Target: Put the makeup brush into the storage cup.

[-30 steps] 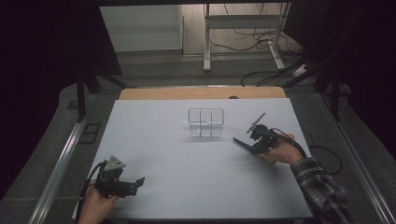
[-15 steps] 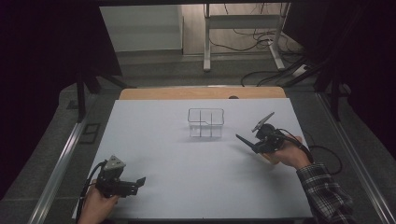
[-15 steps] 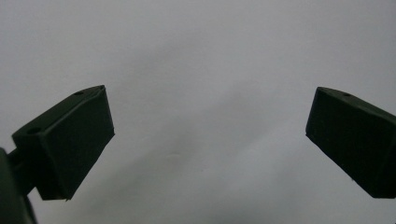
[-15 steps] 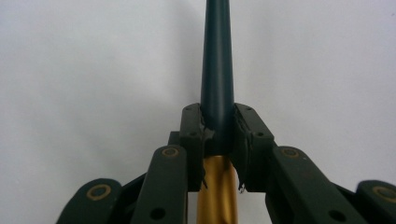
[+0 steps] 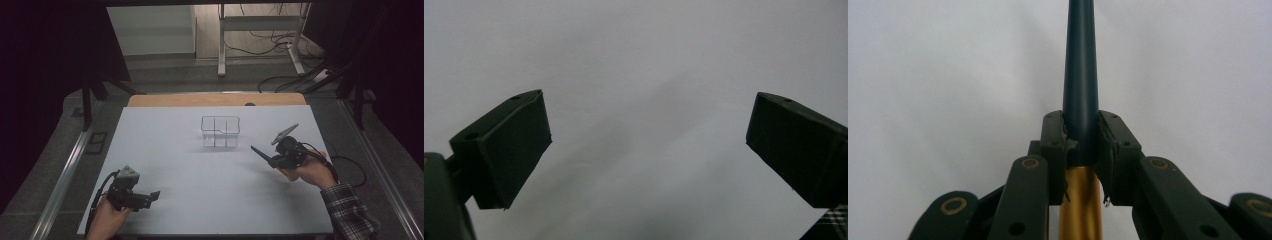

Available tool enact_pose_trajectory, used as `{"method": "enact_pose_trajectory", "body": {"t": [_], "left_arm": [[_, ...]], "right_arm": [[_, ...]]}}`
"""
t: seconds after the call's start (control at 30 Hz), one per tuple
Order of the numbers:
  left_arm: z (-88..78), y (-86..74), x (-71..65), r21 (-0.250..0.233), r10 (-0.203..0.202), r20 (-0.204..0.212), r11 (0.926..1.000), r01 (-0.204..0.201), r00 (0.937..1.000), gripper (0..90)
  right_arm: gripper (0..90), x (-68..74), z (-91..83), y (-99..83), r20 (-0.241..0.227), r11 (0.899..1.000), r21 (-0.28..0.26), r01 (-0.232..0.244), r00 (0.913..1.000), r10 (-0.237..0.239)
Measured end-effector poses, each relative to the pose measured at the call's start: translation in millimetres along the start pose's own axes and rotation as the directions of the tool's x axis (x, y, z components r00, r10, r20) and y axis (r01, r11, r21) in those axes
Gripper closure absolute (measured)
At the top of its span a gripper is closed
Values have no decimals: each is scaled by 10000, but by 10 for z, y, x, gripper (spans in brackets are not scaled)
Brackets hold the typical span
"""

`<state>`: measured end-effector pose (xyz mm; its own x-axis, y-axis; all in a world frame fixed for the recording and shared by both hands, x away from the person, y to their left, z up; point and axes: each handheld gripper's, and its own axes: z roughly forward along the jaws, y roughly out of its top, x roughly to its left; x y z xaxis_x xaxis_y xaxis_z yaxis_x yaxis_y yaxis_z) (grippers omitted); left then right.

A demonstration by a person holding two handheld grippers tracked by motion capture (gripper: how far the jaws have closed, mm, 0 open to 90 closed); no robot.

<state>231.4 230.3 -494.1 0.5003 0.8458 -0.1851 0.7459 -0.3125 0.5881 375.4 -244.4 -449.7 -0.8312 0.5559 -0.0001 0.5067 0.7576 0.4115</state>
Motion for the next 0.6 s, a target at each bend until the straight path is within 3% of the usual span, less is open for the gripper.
{"method": "enact_pose_trajectory", "body": {"t": [0.23, 0.6], "left_arm": [[48, 89, -75, 171, 238, 555, 9995, -248, 9982, 26], [131, 221, -182, 310, 1151, 673, 9926, -1173, 9911, 0]], "right_arm": [[743, 100, -20, 1, -209, 10000, -20, 4, 9998, -5], [743, 226, -45, -5, -564, 9998, -1, -175, 9983, 175]]}}
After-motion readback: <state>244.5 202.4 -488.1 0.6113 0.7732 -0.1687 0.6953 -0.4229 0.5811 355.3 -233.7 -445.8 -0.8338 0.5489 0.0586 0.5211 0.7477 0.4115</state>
